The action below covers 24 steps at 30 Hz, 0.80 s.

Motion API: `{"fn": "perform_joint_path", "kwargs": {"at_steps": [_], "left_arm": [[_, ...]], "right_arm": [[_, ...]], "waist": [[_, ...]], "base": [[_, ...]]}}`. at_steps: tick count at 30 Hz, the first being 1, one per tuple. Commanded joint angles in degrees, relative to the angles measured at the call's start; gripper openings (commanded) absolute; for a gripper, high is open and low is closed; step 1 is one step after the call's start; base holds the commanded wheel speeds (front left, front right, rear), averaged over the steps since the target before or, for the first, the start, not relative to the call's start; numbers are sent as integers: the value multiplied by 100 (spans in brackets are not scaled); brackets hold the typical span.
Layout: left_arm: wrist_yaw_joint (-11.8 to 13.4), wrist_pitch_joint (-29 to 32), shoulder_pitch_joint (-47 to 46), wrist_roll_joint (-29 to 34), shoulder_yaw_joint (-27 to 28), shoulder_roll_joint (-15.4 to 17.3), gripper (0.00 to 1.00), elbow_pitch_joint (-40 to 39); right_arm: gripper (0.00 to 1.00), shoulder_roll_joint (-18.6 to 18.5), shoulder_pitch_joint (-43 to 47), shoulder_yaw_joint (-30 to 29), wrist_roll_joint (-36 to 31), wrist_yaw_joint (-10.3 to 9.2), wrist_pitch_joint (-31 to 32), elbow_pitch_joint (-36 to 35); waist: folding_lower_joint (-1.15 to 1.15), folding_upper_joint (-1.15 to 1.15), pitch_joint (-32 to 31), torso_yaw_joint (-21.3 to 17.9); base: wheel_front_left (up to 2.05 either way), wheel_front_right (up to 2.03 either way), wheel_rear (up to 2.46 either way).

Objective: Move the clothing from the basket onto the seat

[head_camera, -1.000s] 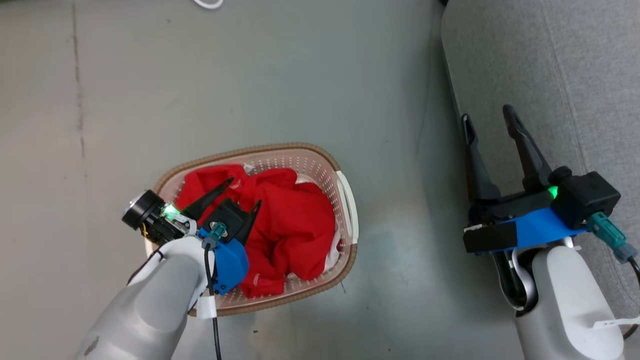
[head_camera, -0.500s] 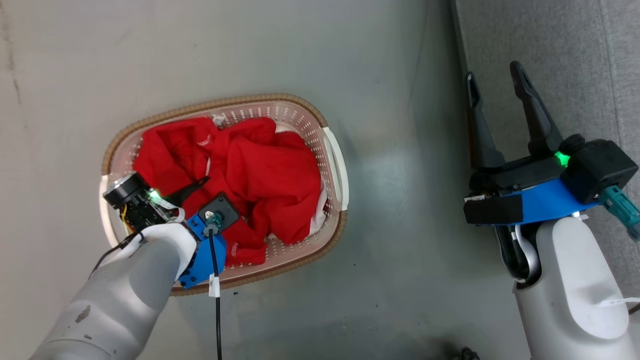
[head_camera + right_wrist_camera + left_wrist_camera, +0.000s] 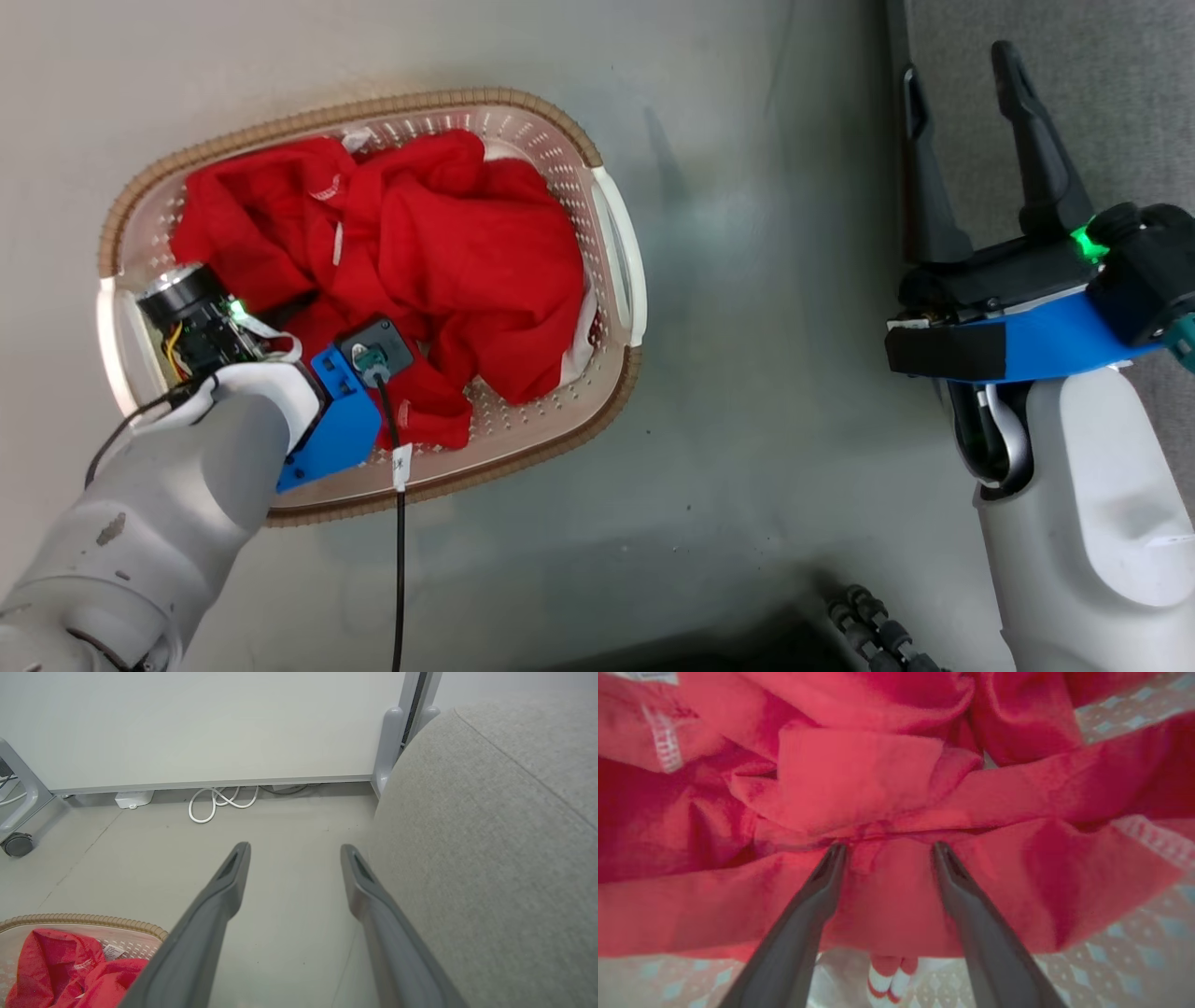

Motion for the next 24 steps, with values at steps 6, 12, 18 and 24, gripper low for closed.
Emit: {"fn": "perform_joint_path", "kwargs": {"at_steps": [6, 12, 18, 24], "left_arm": [[-1, 262, -345, 74, -247, 87, 100, 24], [-1, 453, -577, 179, -327, 123, 100, 37], [-1, 464, -698, 140, -352, 203, 100, 52], [-1, 556, -651, 75, -365, 276, 46, 75]], "right_arm": [[100, -22, -100, -118, -56, 3, -20, -253], [100, -21, -72, -194, -63, 3, -20, -493], [100, -21, -71, -195, 16, 3, -20, -609], [100, -21, -85, -169, 64, 3, -20, -677]], "waist": [[-1, 0, 466, -51], [-1, 0, 762, -91], [-1, 0, 938, -167], [-1, 0, 1008, -212]], "base": [[0, 0, 0], [0, 0, 0], [0, 0, 0], [0, 0, 0]]}}
